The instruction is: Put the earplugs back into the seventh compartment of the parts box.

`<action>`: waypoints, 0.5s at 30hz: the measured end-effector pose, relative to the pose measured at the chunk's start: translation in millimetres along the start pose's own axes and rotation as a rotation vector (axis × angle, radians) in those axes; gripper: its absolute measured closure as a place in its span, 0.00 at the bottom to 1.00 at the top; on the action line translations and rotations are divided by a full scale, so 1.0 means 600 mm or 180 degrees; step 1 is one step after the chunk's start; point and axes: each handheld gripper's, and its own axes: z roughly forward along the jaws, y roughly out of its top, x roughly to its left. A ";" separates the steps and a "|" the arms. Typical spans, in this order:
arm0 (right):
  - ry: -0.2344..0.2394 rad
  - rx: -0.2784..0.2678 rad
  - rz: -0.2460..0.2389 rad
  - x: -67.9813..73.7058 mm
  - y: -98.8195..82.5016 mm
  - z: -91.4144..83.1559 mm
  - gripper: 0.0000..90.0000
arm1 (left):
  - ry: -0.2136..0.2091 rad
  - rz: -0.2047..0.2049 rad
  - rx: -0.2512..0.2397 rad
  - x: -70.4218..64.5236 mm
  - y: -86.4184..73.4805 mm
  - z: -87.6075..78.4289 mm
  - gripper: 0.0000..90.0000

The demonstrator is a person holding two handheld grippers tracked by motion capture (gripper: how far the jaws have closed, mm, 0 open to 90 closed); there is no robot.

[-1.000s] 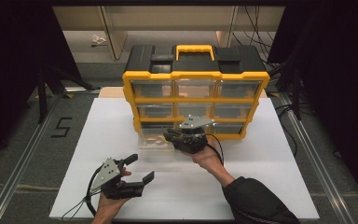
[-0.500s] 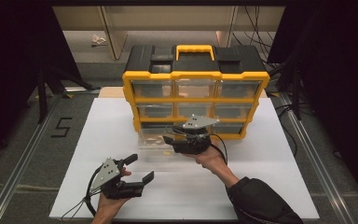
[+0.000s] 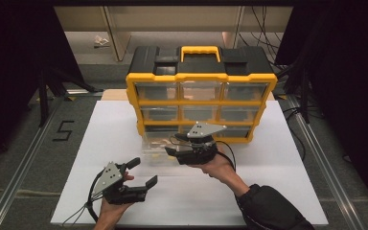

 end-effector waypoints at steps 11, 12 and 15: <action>0.0053 0.0055 0.0033 0.003 -0.016 -0.013 0.41 | 0.0004 -0.0003 -0.0003 0.000 0.000 0.000 0.14; 0.0048 0.0055 0.0038 0.002 -0.018 -0.015 0.40 | 0.0003 -0.0002 -0.0003 0.000 0.000 0.000 0.14; 0.0027 0.0049 0.0047 0.002 -0.022 -0.023 0.40 | 0.0000 -0.0005 -0.0006 0.000 0.000 0.000 0.14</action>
